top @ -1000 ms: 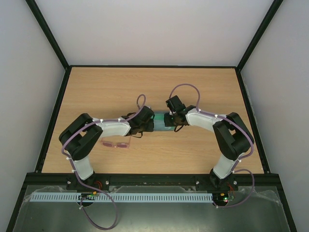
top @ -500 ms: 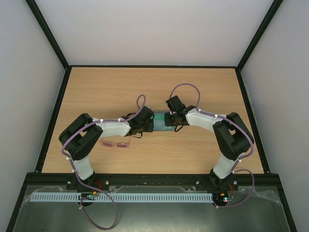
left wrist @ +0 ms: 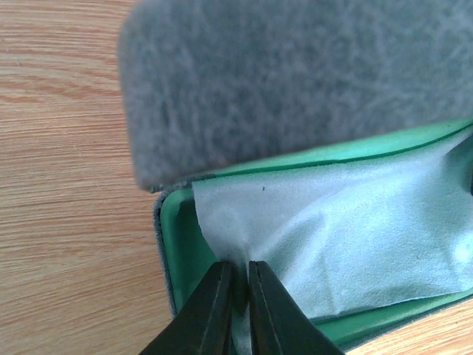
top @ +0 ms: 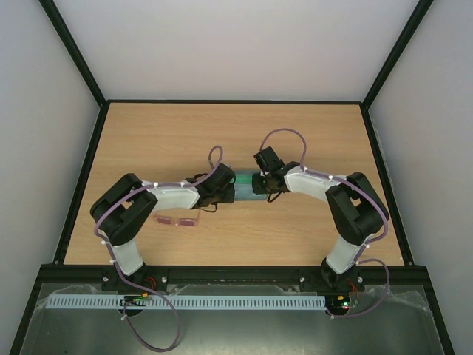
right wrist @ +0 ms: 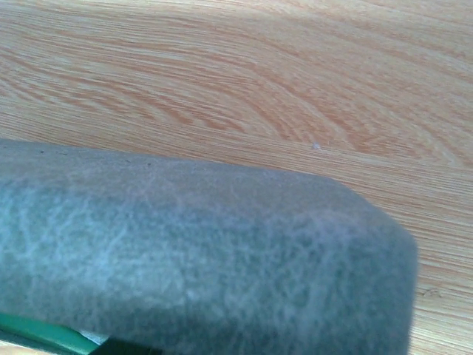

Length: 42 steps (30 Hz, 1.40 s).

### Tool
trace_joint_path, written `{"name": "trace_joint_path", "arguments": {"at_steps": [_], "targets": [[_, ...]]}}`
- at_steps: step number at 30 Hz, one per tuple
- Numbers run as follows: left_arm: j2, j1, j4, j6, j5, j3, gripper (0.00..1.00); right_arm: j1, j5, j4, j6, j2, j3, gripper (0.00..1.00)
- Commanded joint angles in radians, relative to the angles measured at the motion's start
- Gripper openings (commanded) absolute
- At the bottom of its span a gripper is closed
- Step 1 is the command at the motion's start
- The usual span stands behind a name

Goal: Organize the sunglasses
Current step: Place the glasses cleaning cloth in the sunglasses case, then adjust the glasses cleaning cloth in the sunglasses case.

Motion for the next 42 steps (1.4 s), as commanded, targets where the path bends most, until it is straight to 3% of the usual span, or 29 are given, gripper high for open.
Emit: {"name": "trace_joint_path", "arguments": {"at_steps": [1,4,8,11,21,32,42], "targets": [[-0.042,0.006,-0.035,0.000,-0.010,-0.014,0.12,0.010,0.023,-0.062,-0.002,-0.029,-0.008,0.28],[-0.067,0.006,-0.050,-0.003,-0.007,-0.011,0.18,0.024,0.037,-0.074,0.002,-0.059,-0.004,0.27],[-0.100,0.006,-0.064,-0.006,-0.003,-0.008,0.32,0.059,0.059,-0.097,0.010,-0.076,0.018,0.26],[-0.116,0.005,-0.069,-0.011,0.002,-0.006,0.36,0.082,0.057,-0.102,0.017,-0.072,0.029,0.24],[-0.064,-0.021,-0.014,-0.030,0.073,0.028,0.11,0.105,0.059,-0.092,0.033,-0.012,0.051,0.16],[0.063,-0.025,0.033,-0.063,0.072,0.059,0.05,0.105,0.121,-0.089,0.041,0.048,0.054,0.17],[0.066,0.000,0.042,-0.070,0.046,0.004,0.05,0.103,0.227,-0.097,0.042,0.034,0.012,0.22]]}}
